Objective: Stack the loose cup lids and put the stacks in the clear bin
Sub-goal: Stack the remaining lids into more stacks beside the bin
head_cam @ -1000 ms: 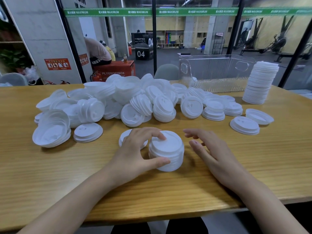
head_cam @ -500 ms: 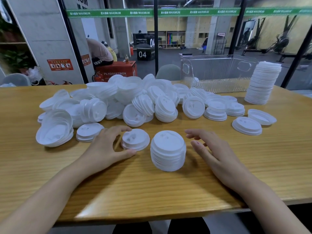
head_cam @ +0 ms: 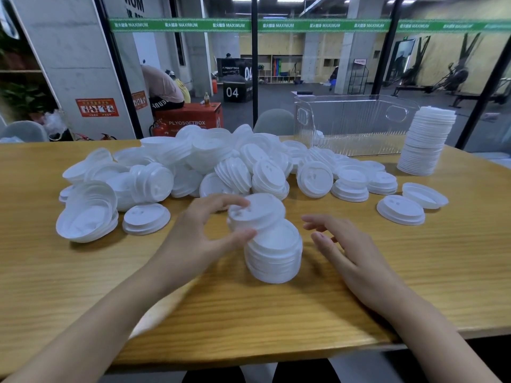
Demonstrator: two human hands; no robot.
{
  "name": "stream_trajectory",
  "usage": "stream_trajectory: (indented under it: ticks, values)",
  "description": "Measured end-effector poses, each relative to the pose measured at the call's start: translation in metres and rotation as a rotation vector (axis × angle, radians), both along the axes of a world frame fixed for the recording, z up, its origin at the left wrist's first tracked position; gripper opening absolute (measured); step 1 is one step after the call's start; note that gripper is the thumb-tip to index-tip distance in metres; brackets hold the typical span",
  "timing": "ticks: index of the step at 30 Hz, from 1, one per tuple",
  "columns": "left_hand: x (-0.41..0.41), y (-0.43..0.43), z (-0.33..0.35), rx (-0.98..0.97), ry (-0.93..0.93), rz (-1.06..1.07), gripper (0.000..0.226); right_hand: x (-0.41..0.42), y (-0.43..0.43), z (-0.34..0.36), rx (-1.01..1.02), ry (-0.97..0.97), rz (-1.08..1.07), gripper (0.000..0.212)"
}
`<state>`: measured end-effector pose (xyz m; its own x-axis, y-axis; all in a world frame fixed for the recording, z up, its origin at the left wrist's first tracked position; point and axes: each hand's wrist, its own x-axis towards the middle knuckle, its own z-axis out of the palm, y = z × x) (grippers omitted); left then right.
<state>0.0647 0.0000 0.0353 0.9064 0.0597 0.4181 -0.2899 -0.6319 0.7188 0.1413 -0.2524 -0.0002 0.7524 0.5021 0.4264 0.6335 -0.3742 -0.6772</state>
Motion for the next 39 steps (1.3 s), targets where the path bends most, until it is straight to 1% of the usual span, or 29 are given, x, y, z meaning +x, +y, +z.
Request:
stream_trajectory:
  ticks: [4, 9, 16, 21, 23, 26, 29, 31, 36, 39]
  values:
    - [0.005, -0.017, -0.006, 0.099, -0.025, -0.059, 0.044, 0.001, 0.000, -0.001, -0.002, -0.011, 0.006, 0.054]
    - [0.007, -0.015, -0.012, 0.094, -0.046, -0.072, 0.043, 0.002, -0.001, -0.002, -0.013, -0.013, 0.009, 0.053]
    - [0.008, -0.015, -0.017, 0.157, -0.080, -0.099, 0.043, 0.003, -0.001, -0.002, -0.023, -0.011, 0.014, 0.052]
    - [0.008, -0.014, -0.019, 0.154, -0.082, -0.117, 0.046, 0.003, -0.001, -0.002, -0.040, -0.015, 0.014, 0.052]
    - [0.008, -0.014, -0.020, 0.167, -0.075, -0.123, 0.051, 0.002, -0.001, -0.002, -0.052, -0.011, 0.025, 0.053]
    - [0.009, -0.013, -0.020, 0.161, -0.066, -0.115, 0.057, 0.000, -0.001, 0.001, -0.108, 0.020, 0.069, 0.061]
    - [0.009, -0.011, -0.020, 0.109, -0.038, -0.118, 0.047, -0.003, 0.002, 0.003, -0.223, -0.010, 0.107, 0.074]
    - [0.009, -0.010, -0.021, 0.082, -0.026, -0.123, 0.041, -0.003, 0.005, 0.003, -0.262, -0.029, 0.105, 0.080]
    - [0.011, -0.008, -0.023, 0.067, -0.009, -0.093, 0.038, 0.007, 0.017, 0.005, -0.347, -0.100, 0.081, 0.088]
    - [0.014, -0.005, -0.026, 0.047, -0.002, -0.070, 0.045, 0.018, 0.025, 0.008, -0.379, -0.081, 0.073, 0.088]
